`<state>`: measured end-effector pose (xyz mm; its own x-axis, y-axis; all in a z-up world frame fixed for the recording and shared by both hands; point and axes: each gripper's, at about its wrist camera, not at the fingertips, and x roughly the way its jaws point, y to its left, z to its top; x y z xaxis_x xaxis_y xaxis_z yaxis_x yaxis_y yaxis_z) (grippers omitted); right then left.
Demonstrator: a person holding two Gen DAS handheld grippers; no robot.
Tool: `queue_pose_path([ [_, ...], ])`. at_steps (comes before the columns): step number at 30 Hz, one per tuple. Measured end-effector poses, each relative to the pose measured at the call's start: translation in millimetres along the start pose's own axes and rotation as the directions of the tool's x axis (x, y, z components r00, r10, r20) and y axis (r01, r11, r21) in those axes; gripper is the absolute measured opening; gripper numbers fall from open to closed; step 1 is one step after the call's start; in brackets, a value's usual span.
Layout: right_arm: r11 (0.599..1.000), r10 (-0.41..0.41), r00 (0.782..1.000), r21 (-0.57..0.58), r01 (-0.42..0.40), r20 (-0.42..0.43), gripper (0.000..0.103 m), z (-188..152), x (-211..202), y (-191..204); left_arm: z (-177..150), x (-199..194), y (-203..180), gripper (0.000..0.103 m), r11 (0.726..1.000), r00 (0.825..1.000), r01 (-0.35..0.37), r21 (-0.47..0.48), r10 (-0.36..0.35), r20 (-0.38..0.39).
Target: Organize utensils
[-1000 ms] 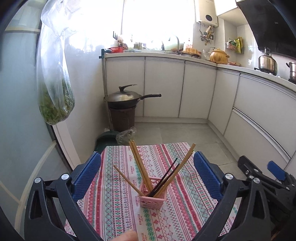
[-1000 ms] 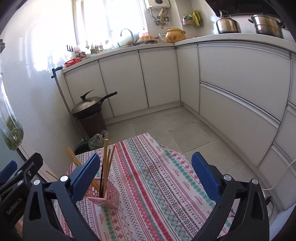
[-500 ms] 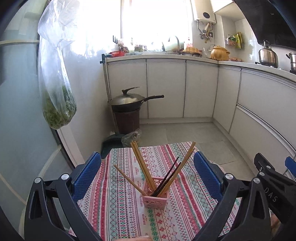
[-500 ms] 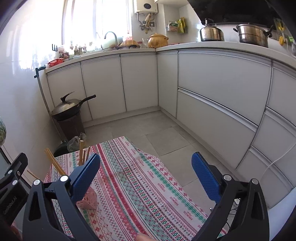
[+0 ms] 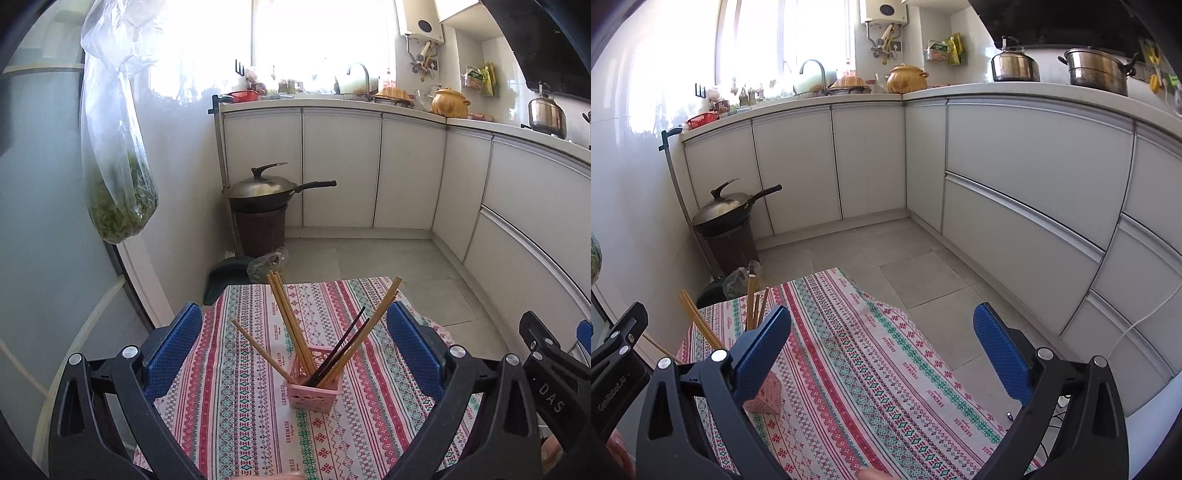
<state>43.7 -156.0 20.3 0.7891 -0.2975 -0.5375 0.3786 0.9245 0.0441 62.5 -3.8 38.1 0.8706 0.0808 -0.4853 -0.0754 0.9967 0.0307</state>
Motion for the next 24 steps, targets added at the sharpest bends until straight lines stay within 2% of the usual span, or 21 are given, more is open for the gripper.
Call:
queue_pose_path([
  [24,1.0,0.006,1.0,-0.002,-0.006,-0.019,0.096,-1.7,5.2,-0.7,-3.7,5.7,-1.1,0.096,1.0,1.0,-0.008,0.006,0.008,-0.018],
])
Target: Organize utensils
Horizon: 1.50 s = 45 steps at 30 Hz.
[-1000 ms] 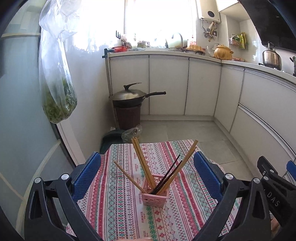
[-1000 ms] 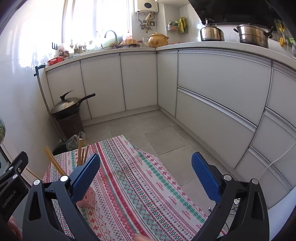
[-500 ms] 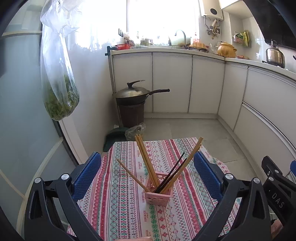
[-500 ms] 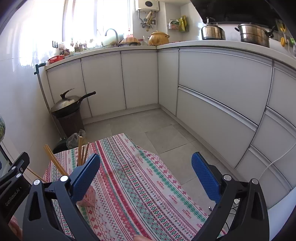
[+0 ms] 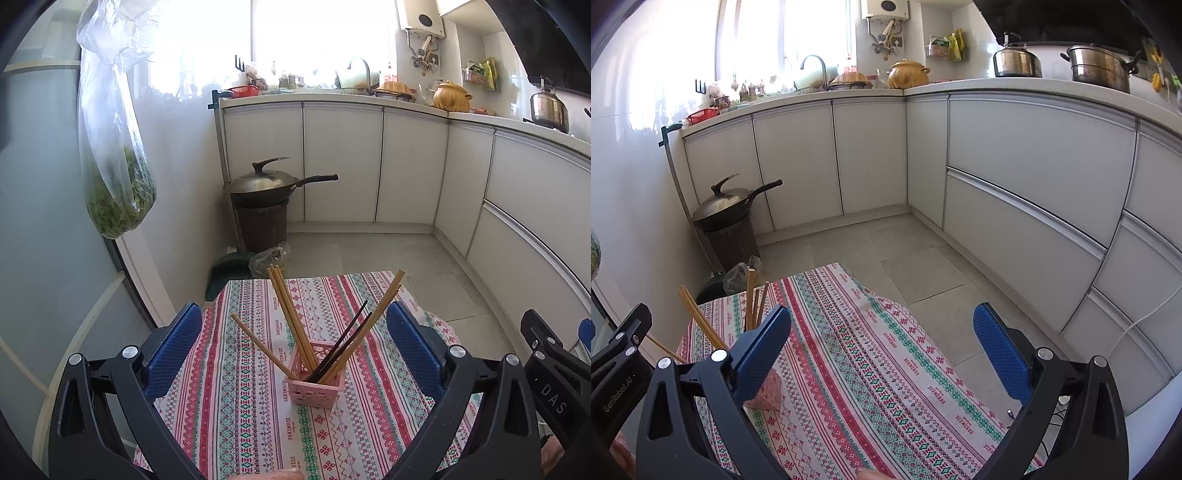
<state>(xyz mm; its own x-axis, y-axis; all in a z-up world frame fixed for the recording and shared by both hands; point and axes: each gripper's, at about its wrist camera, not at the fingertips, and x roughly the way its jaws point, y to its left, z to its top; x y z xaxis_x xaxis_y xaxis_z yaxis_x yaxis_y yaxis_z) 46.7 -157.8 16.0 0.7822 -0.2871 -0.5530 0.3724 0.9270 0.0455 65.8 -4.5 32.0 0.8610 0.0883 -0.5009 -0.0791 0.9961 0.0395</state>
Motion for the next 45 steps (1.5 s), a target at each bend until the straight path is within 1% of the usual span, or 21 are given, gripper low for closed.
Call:
queue_pose_path([
  [45,1.0,-0.001,1.0,0.0,0.001,-0.015,0.096,-3.1,4.8,-1.6,-5.2,6.4,4.6,0.096,1.0,1.0,-0.013,0.002,0.013,-0.019],
])
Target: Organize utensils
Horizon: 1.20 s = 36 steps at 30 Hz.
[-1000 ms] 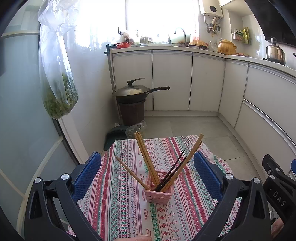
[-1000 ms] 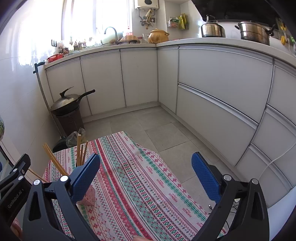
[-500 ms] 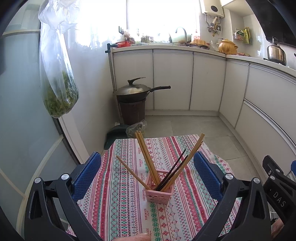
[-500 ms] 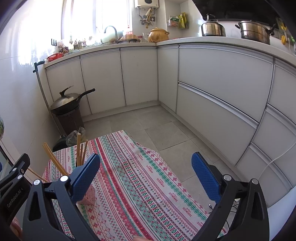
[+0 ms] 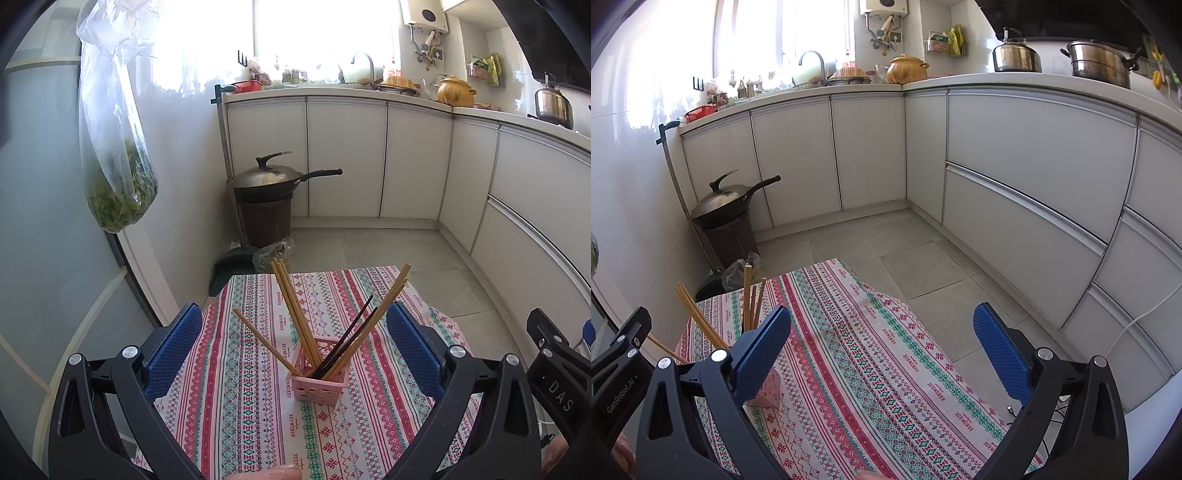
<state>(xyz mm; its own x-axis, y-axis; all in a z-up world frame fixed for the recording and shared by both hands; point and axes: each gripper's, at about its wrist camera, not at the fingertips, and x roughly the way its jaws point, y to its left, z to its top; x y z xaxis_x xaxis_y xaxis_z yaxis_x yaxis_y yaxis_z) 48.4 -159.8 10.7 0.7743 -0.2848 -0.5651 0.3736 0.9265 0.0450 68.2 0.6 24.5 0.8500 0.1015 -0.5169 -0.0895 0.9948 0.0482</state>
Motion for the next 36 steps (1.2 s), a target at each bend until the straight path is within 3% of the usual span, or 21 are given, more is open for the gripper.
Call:
queue_pose_path([
  [36,1.0,0.003,1.0,-0.001,-0.003,-0.018,0.096,-2.5,4.3,0.5,-0.8,1.6,2.8,0.096,1.0,1.0,0.003,0.0,-0.003,-0.007],
])
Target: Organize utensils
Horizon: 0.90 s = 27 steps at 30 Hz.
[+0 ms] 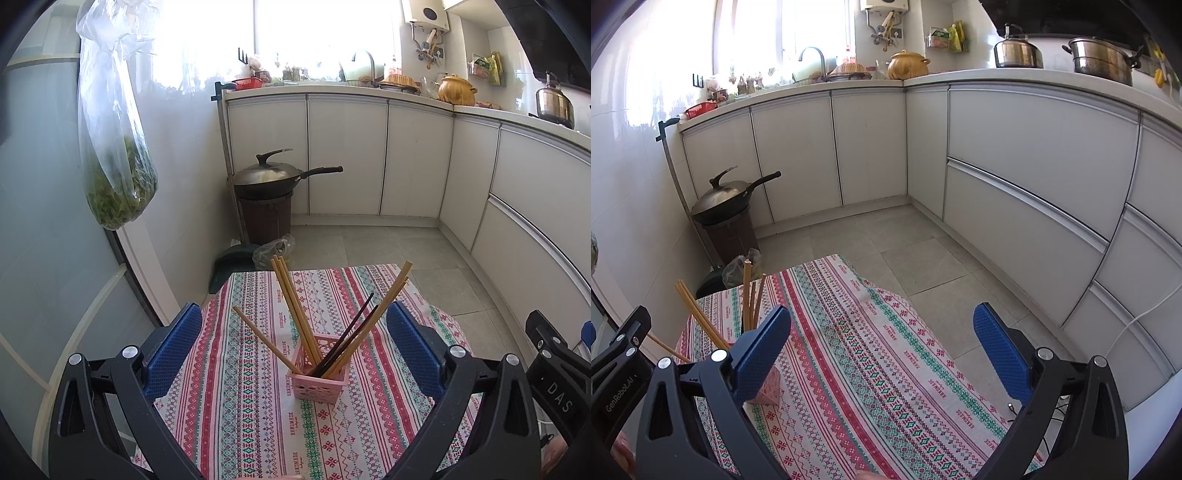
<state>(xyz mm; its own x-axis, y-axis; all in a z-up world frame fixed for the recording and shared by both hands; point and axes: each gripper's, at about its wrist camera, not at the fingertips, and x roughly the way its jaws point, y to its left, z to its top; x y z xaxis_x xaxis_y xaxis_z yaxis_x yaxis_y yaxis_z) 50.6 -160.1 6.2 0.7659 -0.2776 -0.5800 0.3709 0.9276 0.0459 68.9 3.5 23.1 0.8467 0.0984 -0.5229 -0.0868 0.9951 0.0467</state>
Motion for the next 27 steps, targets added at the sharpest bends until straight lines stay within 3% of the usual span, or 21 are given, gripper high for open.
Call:
queue_pose_path([
  [14,1.0,0.004,1.0,0.003,-0.004,-0.014,0.096,-1.7,2.4,-0.1,-2.3,1.8,0.3,0.096,1.0,1.0,-0.012,0.01,0.012,0.004],
  [24,1.0,0.005,1.0,0.0,-0.005,-0.026,0.096,-1.5,5.0,-1.1,-6.4,-4.0,-4.8,0.089,0.999,0.999,-0.02,0.031,0.019,0.041],
  [27,1.0,0.004,1.0,0.0,-0.004,-0.025,0.096,-1.6,4.9,-0.8,-3.8,-3.2,-4.5,0.096,1.0,1.0,-0.008,0.023,0.007,0.029],
])
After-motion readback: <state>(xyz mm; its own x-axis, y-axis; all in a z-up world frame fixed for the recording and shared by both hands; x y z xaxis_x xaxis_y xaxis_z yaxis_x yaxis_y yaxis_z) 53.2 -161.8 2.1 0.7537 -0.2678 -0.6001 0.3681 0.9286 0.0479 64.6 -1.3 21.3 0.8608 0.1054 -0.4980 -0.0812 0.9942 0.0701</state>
